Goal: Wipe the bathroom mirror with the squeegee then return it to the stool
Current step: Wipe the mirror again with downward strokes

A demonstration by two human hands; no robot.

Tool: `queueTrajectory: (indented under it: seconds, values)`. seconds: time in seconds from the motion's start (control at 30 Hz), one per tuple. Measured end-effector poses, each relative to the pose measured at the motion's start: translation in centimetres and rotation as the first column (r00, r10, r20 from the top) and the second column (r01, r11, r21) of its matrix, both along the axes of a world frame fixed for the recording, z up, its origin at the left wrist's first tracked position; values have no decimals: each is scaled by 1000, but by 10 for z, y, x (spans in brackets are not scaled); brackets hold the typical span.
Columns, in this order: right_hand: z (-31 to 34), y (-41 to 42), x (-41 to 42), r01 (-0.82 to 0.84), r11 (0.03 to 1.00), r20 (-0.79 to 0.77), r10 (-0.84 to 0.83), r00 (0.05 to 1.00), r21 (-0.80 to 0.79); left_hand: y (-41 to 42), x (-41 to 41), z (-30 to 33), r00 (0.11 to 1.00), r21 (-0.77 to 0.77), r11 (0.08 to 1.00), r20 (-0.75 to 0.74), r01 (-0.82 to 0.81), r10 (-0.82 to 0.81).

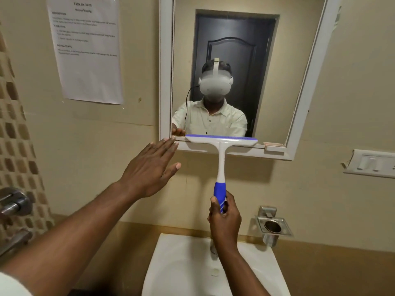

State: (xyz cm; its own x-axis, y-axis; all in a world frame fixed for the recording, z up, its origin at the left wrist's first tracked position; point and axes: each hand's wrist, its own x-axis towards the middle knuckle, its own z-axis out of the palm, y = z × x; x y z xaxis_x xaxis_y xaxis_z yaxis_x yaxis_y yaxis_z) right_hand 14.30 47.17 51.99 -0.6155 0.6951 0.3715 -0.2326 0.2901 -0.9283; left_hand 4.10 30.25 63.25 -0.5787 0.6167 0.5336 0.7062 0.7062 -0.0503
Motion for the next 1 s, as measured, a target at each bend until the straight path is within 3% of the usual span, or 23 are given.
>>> queueTrajectory:
  seconds: [0.37, 0.6, 0.77, 1.0]
  values:
    - [20, -5, -3, -20, 1000, -130, 20, 991, -2, -8, -4, 24, 999, 38, 999, -52, 4, -2]
    - [188, -4, -41, -6, 981, -335, 71, 940, 192, -13, -18, 153, 968, 147, 989, -248, -12, 48]
    - [313, -17, -57, 62, 961, -399, 53, 915, 268, -19, -24, 260, 921, 244, 968, -364, -48, 138]
    - [368, -27, -62, 55, 967, -413, 55, 909, 249, -29, -14, 304, 884, 225, 974, -448, -33, 133]
